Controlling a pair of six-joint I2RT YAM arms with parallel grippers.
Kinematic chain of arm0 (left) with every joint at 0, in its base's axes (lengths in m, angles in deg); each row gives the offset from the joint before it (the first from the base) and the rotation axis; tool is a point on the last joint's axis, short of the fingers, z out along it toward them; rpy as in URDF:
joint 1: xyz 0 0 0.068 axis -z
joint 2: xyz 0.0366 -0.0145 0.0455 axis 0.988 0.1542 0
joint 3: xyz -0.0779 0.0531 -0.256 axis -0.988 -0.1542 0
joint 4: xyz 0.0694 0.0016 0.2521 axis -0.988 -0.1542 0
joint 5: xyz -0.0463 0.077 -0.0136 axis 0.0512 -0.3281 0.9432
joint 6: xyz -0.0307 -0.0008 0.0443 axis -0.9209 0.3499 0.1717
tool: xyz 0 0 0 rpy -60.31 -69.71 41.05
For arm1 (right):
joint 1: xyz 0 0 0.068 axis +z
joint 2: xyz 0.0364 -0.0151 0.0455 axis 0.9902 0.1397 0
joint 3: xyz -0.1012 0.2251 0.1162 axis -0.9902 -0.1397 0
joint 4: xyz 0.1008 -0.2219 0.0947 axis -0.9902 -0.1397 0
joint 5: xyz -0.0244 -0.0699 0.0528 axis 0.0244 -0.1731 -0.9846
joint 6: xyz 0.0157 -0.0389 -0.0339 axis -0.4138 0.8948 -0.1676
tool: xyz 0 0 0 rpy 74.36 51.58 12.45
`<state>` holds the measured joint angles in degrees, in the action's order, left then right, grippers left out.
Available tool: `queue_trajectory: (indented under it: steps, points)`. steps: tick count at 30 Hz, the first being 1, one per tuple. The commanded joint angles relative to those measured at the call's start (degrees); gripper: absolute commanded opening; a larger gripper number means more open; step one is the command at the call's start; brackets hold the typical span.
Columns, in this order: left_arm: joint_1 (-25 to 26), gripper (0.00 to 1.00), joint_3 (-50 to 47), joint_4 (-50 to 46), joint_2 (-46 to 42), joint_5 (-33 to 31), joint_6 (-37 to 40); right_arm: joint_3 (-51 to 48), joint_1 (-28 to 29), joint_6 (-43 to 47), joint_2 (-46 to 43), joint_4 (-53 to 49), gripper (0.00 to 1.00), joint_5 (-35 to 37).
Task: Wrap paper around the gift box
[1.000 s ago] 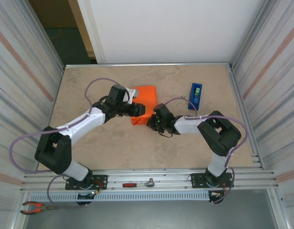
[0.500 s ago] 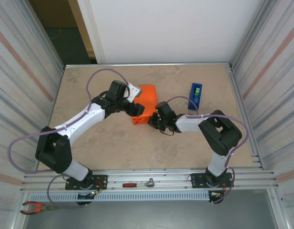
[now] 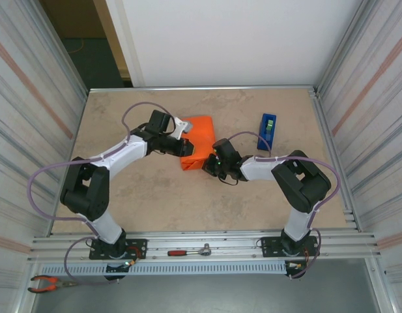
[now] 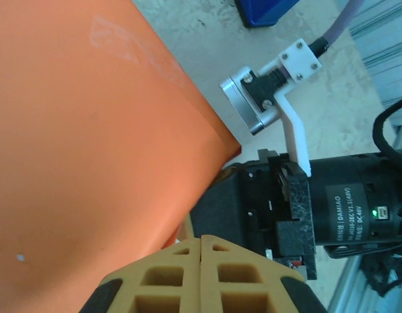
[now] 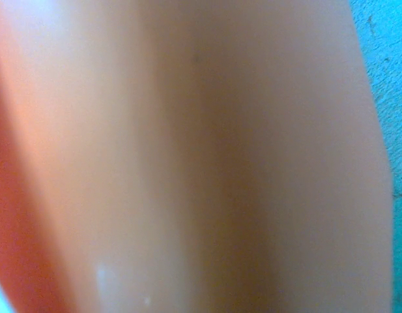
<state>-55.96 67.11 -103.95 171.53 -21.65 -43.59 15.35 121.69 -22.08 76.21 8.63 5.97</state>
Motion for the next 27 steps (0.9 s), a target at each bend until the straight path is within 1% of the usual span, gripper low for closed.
queue_trajectory:
  steps: [1,10,19,27]
  points:
    - [-0.82,0.00,-2.25,4.31,-1.61,4.80,-4.10,0.37,-0.39,1.18,-1.40,-0.75,0.00,-0.02]
    - [-2.42,0.00,-6.21,7.36,-1.20,3.86,-6.28,0.46,-0.74,1.32,-1.07,-0.68,0.00,-0.42]
    - [-3.20,0.00,-5.57,5.09,1.83,3.04,-4.88,0.44,-0.85,1.18,-1.07,-0.66,0.00,-0.59]
    - [-3.20,0.00,-3.24,3.74,-2.08,3.55,-5.43,0.46,-0.85,1.09,-1.23,-0.75,0.00,-0.59]
